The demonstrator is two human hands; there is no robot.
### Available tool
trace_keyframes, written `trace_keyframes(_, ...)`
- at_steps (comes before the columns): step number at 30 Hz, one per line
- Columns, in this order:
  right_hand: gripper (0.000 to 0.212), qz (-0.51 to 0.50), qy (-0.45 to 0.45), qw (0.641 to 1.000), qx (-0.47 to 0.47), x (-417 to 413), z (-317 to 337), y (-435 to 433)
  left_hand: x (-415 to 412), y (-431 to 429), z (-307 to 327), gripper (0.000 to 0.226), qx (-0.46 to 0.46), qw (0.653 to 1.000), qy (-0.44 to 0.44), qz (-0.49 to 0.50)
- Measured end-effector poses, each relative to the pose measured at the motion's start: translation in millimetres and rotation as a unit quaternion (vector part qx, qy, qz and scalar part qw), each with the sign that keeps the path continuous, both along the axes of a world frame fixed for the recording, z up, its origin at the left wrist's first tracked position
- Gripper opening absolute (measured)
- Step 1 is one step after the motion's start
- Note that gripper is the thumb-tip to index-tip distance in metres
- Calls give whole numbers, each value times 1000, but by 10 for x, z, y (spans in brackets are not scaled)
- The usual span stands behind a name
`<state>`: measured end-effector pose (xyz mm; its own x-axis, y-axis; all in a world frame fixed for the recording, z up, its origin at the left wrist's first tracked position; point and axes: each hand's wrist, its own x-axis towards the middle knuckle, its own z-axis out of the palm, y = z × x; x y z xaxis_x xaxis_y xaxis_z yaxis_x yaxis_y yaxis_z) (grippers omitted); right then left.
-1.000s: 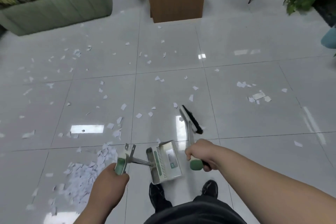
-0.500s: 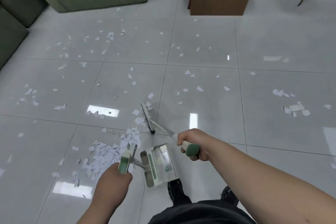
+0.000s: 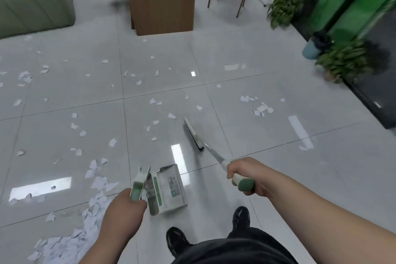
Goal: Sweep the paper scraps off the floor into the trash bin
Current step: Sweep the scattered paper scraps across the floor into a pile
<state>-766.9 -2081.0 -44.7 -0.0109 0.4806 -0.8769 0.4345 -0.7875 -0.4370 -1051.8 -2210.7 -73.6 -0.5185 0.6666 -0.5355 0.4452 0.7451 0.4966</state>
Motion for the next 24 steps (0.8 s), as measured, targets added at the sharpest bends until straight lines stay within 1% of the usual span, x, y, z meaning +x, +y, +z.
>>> trace_keyframes(4,16,-102,-23,994,17,709,76,8,370,471,5,7,17,998,-1,-63)
trace_keyframes(10,22,-184,-75,980,22,1802,-70,-12,1134,1123,38,12,38,988,9,-151)
trace_keyframes(14,17,-239,-99,966,19,2603,-213,74,1761,1475,-15,10,39,985,8,-170)
trace_keyframes(19,13,-286,-112,952,13,3763,-430,467,2660,1992,-25,8,30,982,36,-181)
trace_keyframes(24,16,-287,-106,952,-5,4782,-603,1024,3437,2412,23,9,6,982,68,-178)
